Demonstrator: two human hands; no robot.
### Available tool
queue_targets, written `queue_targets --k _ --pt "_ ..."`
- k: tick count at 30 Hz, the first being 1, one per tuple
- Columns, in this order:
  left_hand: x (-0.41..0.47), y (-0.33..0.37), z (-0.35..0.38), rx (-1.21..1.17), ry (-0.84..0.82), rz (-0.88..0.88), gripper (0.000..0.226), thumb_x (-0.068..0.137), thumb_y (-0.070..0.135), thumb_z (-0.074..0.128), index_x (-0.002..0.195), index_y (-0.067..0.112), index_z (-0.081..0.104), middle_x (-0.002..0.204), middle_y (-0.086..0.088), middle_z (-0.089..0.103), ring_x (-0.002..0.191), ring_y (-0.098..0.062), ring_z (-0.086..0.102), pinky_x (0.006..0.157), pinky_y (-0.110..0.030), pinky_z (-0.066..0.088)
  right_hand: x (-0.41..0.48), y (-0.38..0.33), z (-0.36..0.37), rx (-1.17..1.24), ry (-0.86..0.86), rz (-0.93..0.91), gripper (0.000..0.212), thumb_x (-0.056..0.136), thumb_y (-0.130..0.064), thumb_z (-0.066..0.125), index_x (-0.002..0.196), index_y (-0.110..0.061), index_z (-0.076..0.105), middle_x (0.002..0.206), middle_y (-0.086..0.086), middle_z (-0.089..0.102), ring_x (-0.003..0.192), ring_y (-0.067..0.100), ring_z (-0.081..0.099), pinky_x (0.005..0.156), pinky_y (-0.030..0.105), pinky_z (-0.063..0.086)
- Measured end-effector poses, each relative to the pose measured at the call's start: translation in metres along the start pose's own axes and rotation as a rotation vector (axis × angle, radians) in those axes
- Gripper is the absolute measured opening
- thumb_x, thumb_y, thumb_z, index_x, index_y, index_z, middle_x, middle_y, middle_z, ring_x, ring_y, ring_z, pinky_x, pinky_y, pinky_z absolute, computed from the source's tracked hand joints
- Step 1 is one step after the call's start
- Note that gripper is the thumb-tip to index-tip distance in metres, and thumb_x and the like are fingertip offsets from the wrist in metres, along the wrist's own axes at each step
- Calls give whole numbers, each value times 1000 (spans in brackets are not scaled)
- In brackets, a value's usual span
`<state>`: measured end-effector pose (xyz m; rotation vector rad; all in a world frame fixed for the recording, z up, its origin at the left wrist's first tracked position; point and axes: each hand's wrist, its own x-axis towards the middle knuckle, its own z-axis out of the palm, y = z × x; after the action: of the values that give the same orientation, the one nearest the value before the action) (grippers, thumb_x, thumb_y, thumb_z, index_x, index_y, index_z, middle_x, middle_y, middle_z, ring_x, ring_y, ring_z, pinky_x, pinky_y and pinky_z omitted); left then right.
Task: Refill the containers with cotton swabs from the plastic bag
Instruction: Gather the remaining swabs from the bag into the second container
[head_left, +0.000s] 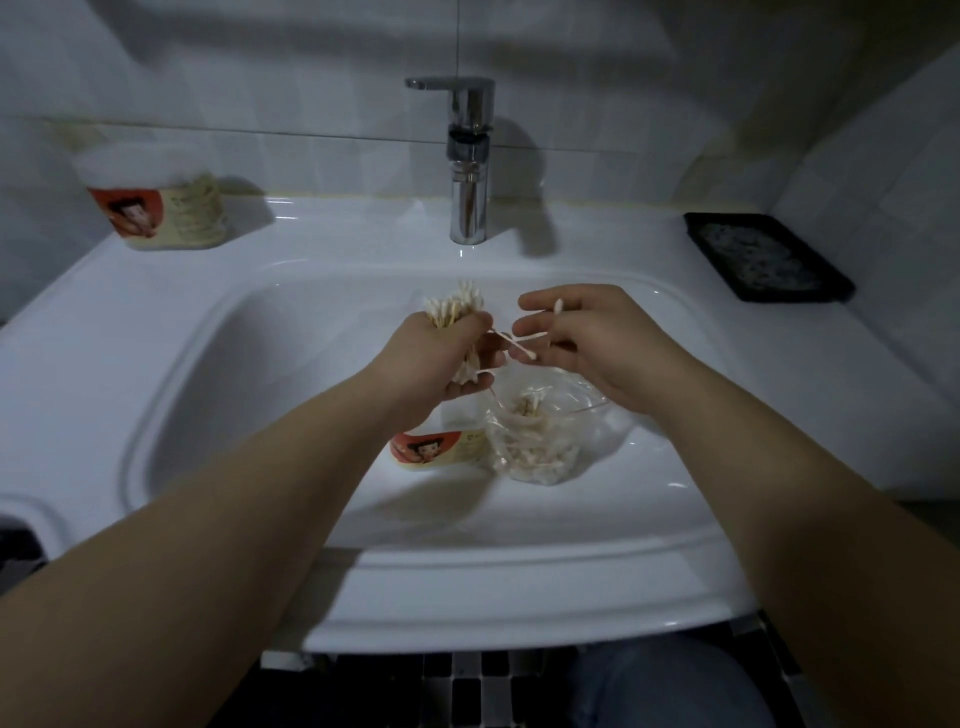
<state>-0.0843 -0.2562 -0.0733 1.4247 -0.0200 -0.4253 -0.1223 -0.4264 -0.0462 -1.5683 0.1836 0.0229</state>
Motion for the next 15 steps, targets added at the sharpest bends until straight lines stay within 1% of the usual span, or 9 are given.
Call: queue_targets --k 1,3,5,8,9,11,13,14,15 --pt "0 0 0 -11 -9 10 11 102 17 58 104 9 66 83 -5 75 73 -13 72 70 -31 62 1 0 -1 5 15 -5 26 97 12 53 120 6 63 107 27 69 94 39 75 81 35 64" --pt "0 1 0 -19 -17 20 11 103 16 58 105 9 66 82 -3 76 74 -13 72 72 -32 63 1 -1 -2 -1 35 -26 19 98 8 54 114 4 64 106 28 70 88 36 75 78 33 64" --pt "1 1 0 -19 -10 20 10 102 16 59 102 10 66 77 0 73 71 -14 68 71 -32 62 1 0 -2 -14 51 -40 16 99 6 53 107 0 65 100 26 70 81 33 74 69 30 63" --pt "2 1 -1 -17 -27 19 10 101 19 62 97 11 66 73 0 65 70 -14 64 76 -35 62 0 -1 -1 -32 47 -15 13 100 1 54 107 -5 63 100 22 74 85 34 77 57 28 57" --pt "1 1 -1 -19 -44 14 10 102 20 62 98 11 66 76 0 65 72 -15 65 78 -36 62 0 -1 -1 -41 36 -6 10 101 -3 56 107 -7 63 100 20 75 87 33 77 55 28 55" --pt "-2 0 0 -9 -89 2 13 103 21 60 102 10 66 87 -4 70 81 -17 70 83 -37 63 0 1 -1 -84 23 -3 6 100 -11 61 104 -10 65 100 14 78 91 26 77 55 28 53" --pt "-3 -1 1 8 -152 7 16 104 22 58 108 10 68 102 -9 75 93 -20 73 86 -39 62 1 3 -2 -151 18 -14 8 98 -17 66 101 -10 70 104 10 78 97 21 75 59 29 52" --pt "-3 -2 1 10 -188 17 19 104 23 58 112 9 68 107 -11 75 96 -21 73 87 -39 62 1 4 -1 -168 9 -15 10 97 -18 68 101 -10 72 106 10 77 98 21 73 63 30 52" --pt "-4 -2 1 13 -223 28 21 104 23 58 115 9 68 108 -12 75 96 -21 73 87 -38 62 1 4 -1 -162 -9 -6 10 96 -18 69 99 -10 73 104 12 76 94 21 71 65 31 50"
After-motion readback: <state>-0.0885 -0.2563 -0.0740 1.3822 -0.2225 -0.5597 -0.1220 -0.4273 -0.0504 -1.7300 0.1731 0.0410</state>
